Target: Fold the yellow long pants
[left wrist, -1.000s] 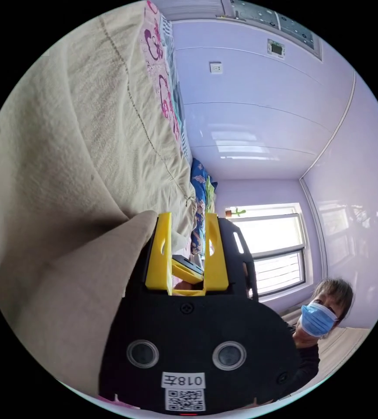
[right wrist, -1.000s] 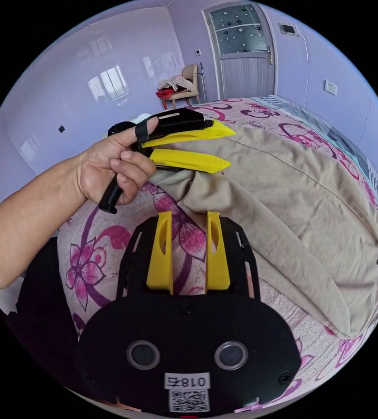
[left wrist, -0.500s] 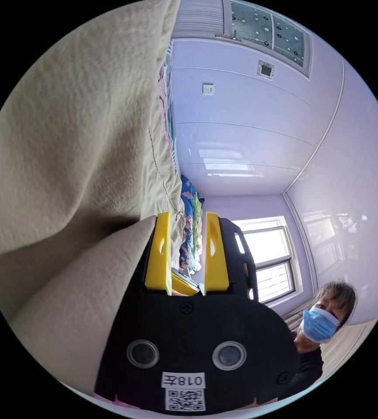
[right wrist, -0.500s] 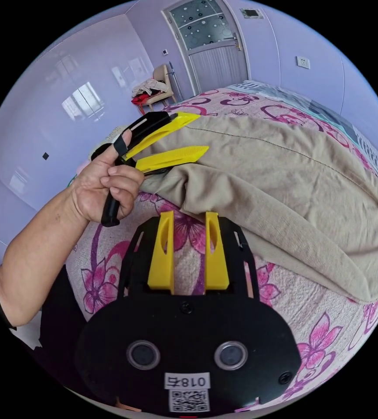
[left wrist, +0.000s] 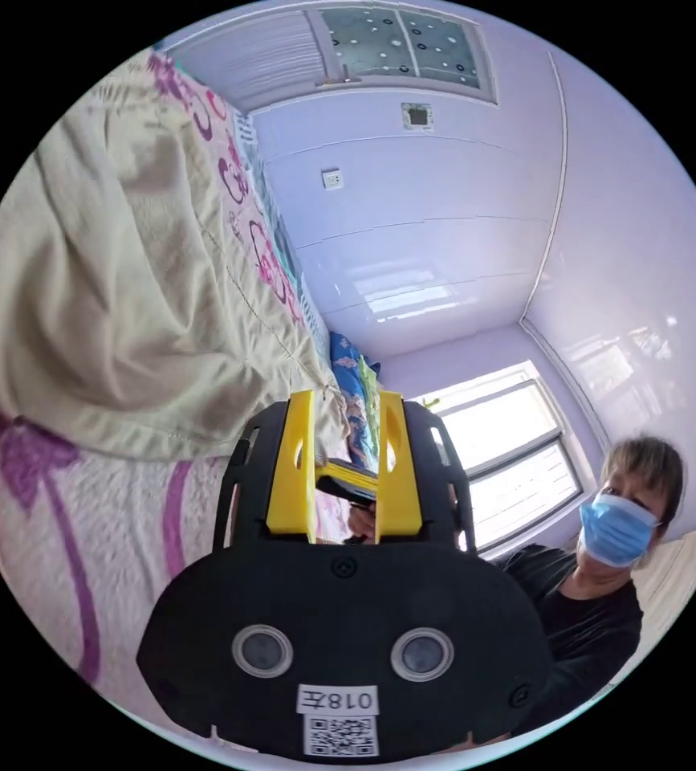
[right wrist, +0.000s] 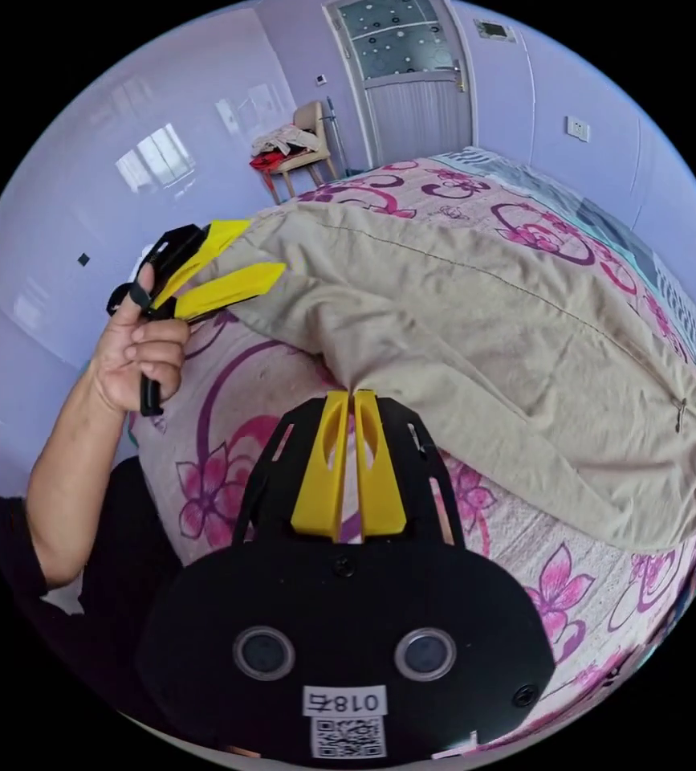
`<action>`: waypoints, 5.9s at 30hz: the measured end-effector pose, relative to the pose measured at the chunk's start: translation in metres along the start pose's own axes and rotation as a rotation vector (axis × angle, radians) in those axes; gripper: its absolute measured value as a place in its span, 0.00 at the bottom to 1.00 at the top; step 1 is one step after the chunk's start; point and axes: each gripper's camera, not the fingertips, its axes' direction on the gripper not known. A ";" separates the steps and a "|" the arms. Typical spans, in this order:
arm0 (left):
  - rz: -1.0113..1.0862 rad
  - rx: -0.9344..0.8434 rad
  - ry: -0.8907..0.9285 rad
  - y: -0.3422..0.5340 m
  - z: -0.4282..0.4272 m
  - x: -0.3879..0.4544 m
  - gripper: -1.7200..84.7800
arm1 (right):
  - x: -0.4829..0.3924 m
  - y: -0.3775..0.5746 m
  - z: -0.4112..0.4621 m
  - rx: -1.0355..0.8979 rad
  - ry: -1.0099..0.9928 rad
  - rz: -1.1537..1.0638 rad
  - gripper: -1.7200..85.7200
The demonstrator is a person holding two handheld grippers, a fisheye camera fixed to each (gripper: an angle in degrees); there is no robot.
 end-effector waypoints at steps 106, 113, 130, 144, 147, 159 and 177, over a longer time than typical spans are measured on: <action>0.395 -0.475 -0.791 0.127 0.457 0.250 0.01 | 0.228 0.363 -0.439 0.606 -0.204 0.985 0.05; 0.329 -0.366 -0.678 0.120 0.426 0.257 0.01 | 0.234 0.382 -0.400 0.608 -0.177 0.952 0.05; 0.341 -0.377 -0.357 0.259 0.206 0.292 0.01 | 0.140 0.213 -0.279 0.422 0.010 0.415 0.05; 0.095 0.123 -0.555 0.187 -0.045 0.232 0.01 | -0.045 0.196 0.075 -0.128 0.645 -0.355 0.08; 0.195 0.120 -0.549 0.159 -0.036 0.244 0.01 | -0.037 0.200 0.081 -0.144 0.600 -0.398 0.08; 0.643 -0.468 -0.575 0.069 0.186 0.326 0.14 | -0.008 0.280 0.072 -0.003 0.547 -0.581 0.11; 0.559 -0.454 -0.747 0.074 0.209 0.281 0.10 | 0.212 0.421 0.014 0.075 0.300 0.067 0.03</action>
